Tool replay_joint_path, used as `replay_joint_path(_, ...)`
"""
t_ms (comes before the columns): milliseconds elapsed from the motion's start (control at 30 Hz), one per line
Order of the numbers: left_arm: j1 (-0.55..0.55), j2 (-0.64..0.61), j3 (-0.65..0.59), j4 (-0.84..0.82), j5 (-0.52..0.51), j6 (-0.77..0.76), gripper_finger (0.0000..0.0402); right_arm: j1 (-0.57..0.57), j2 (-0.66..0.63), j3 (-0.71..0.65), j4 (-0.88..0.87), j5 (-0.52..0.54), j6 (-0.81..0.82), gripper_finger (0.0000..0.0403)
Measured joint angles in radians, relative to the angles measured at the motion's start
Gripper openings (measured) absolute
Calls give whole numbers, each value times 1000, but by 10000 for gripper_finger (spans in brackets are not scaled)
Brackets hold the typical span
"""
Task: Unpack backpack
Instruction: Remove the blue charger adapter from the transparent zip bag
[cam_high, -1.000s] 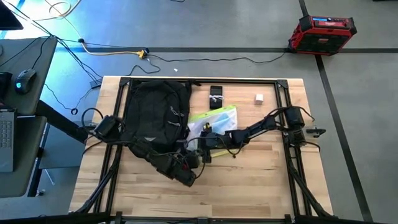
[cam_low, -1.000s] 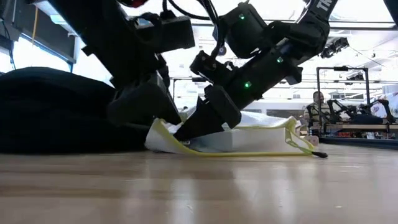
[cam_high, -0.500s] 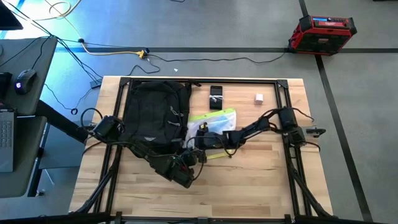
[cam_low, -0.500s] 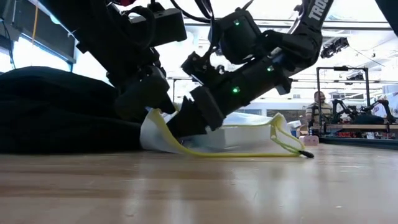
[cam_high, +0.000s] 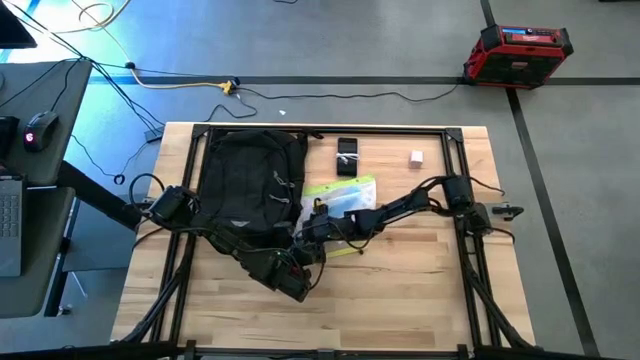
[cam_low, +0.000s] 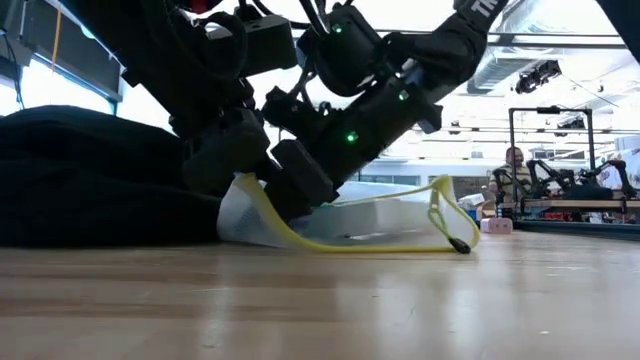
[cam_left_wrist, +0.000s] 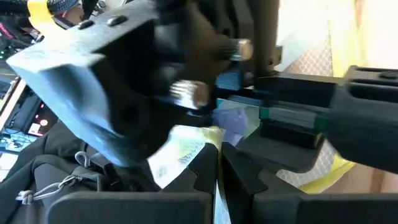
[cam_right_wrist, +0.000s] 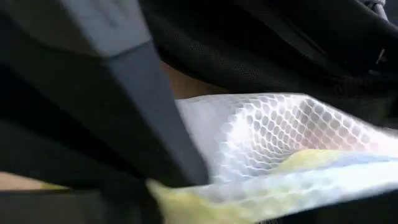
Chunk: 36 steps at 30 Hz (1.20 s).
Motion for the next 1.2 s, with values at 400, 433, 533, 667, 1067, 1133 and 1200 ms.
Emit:
replay_joint_path(400, -3, 0, 2, -48, 8, -37, 0, 72, -114, 82, -452, 33, 53, 97)
replay_joint_path(433, -3, 0, 2, -48, 8, -37, 0, 80, -134, 74, -491, 35, 68, 97)
replay_joint_path(533, -1, 0, 2, -49, 8, -38, 0, 116, -191, 37, -556, 37, 111, 97)
replay_joint_path(667, 0, 0, 2, -49, 8, -45, 0, 182, -248, -25, -566, 39, 157, 97)
replay_joint_path(1067, 1, 0, 1, -51, 17, -38, 0, 303, -383, -44, -540, 338, 133, 96)
replay_joint_path(1133, 1, 0, 1, -51, 35, -38, 0, 315, -427, -44, -541, 426, 144, 96)
replay_joint_path(1200, 1, 0, 1, -50, 47, -39, 0, 336, -482, -42, -554, 534, 164, 95)
